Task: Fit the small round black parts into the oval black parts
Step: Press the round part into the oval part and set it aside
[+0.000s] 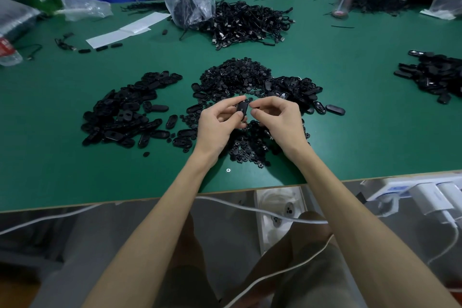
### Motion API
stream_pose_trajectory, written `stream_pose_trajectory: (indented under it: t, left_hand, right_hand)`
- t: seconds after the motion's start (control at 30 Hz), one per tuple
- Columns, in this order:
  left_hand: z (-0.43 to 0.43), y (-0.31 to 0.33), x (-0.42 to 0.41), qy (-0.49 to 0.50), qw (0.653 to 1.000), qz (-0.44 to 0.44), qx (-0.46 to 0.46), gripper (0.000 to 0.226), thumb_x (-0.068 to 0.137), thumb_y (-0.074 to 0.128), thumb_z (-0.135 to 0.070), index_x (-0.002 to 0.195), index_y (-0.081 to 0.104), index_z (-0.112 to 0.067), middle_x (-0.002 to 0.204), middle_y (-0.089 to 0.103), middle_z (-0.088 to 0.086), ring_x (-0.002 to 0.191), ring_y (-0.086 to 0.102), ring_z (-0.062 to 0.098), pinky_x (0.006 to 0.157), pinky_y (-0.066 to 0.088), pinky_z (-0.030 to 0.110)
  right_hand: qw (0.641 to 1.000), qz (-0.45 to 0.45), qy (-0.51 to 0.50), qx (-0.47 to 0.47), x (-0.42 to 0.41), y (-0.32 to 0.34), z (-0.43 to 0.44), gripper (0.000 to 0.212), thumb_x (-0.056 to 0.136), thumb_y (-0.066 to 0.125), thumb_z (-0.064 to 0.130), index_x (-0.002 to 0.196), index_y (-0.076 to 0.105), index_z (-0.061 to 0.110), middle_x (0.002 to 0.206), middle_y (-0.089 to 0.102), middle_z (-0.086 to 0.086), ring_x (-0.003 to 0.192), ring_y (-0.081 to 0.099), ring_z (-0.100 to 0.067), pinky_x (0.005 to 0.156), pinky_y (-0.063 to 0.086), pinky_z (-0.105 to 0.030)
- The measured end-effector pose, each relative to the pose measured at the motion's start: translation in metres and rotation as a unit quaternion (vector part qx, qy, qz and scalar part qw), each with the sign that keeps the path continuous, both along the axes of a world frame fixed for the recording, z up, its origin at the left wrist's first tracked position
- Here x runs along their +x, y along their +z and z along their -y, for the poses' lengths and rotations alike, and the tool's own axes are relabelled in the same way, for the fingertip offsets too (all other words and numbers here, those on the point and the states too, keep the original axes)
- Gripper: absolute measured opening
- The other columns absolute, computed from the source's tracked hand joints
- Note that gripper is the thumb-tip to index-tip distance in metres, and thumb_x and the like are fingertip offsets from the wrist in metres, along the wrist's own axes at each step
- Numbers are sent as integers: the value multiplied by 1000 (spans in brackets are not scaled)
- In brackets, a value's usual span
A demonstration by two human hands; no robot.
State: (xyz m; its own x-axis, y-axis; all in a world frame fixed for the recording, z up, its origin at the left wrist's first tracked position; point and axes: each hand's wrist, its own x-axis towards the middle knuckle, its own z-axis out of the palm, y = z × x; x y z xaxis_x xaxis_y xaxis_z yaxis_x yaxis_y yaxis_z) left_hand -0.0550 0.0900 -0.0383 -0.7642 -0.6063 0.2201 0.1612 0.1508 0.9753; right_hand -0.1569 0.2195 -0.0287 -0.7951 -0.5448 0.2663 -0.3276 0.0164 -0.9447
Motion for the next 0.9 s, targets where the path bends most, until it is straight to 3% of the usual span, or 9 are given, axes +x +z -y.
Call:
stream_pose_trajectory:
  t: [0.13,0.27,0.43,0.53,0.9]
  left_hand:
    - [1,1,1,8,1000,-6,-7,36,96,67,3,125,75,-16,102,75,18,89,74,22,73,61,28]
    - [1,2,2,26,1000,1,-14,27,95,70,-1,119,75,-13,100,76,10,88,72,18,64,55,24]
    - [0,1,2,19,999,6,-26,19,95,70,-1,106,79,-13,91,79,-8,80,69,6,60,55,23]
    - [0,0,1,34,999,13,-40,18,95,70,-1,106,80,-13,87,78,-10,78,70,6,59,55,23]
    - [1,-2,0,45,997,22,-60,18,93,74,-6,106,81,-17,87,77,1,76,69,7,59,55,23]
  right_hand:
    - [1000,14,6,8,0,-1,0,11,90,76,10,100,81,13,81,74,2,72,62,-5,72,51,-25]
    - [1000,5,3,-6,0,-1,-1,11,94,74,14,103,80,15,86,77,-4,76,66,-12,73,57,-35]
    - [998,36,4,-59,-2,-1,-2,29,90,77,4,117,74,14,92,75,-3,76,70,-13,69,57,-25]
    - [998,30,0,-58,-3,-3,-2,33,88,79,5,119,71,14,94,76,-4,78,73,-16,73,60,-29]
    - [998,45,-25,-41,-3,-5,0,37,85,84,8,115,63,12,95,75,-5,77,75,-20,76,63,-39]
